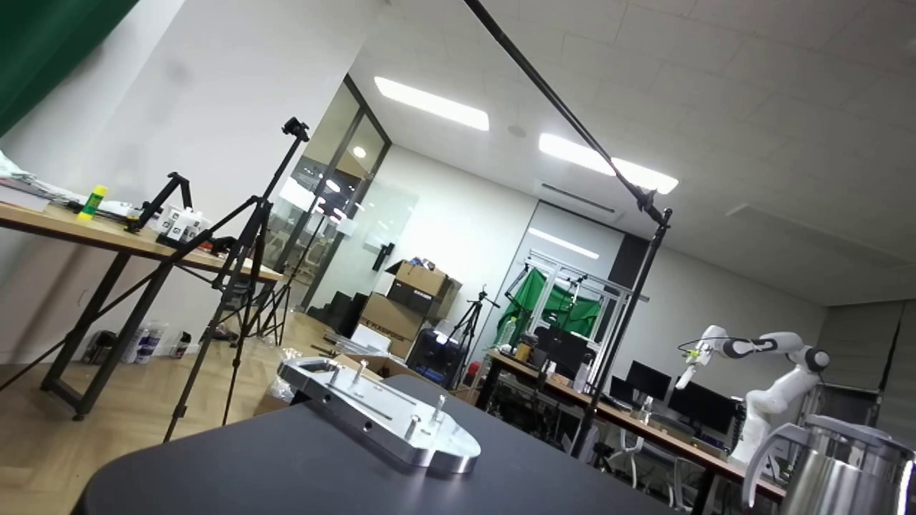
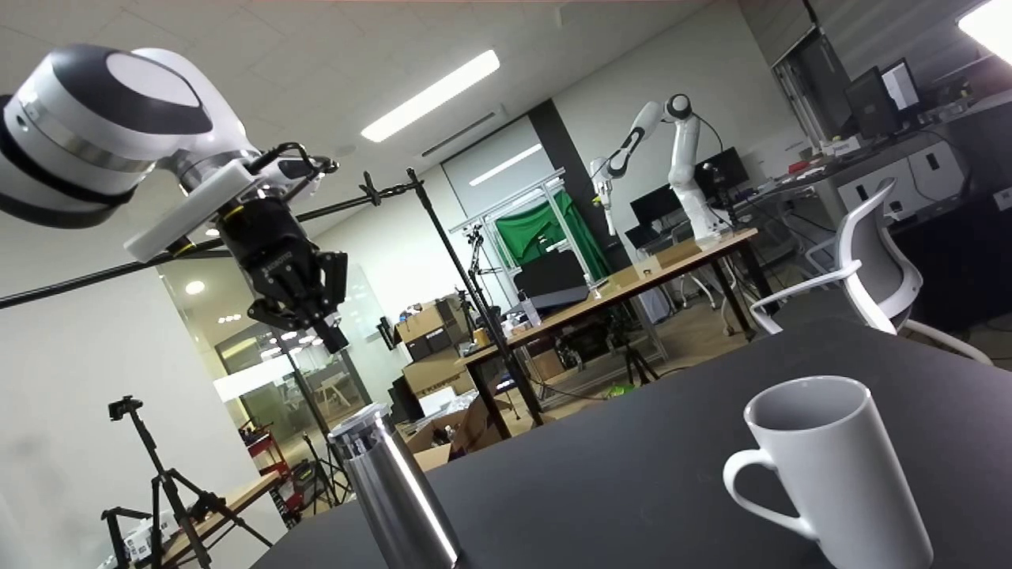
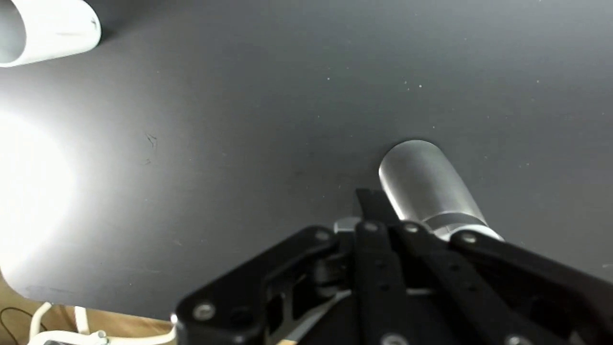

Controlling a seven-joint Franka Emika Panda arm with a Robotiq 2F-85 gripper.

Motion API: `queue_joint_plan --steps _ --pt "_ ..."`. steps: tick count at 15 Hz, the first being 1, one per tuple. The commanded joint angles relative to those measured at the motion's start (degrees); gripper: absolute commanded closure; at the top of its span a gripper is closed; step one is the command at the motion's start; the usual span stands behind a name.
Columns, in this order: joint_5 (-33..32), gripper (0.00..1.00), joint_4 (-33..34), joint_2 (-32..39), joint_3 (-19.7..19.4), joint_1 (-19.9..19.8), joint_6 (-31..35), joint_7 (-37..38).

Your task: Press the button atop the flask

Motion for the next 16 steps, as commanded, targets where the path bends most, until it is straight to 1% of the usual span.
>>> queue_joint_plan --steps 1,11,14,16 --pt "-0.7 0.99 0.2 0.2 -0.2 -0.1 -0.8 0.1" --pt "-1.4 1.0 0.2 0.3 -0.3 -0.4 -1.4 0.1" --pt "-1.3 1.0 2.1 2.3 1.3 0.7 1.8 1.8" --pt "-1.5 1.0 2.7 3.6 2.7 1.4 6.7 3.9"
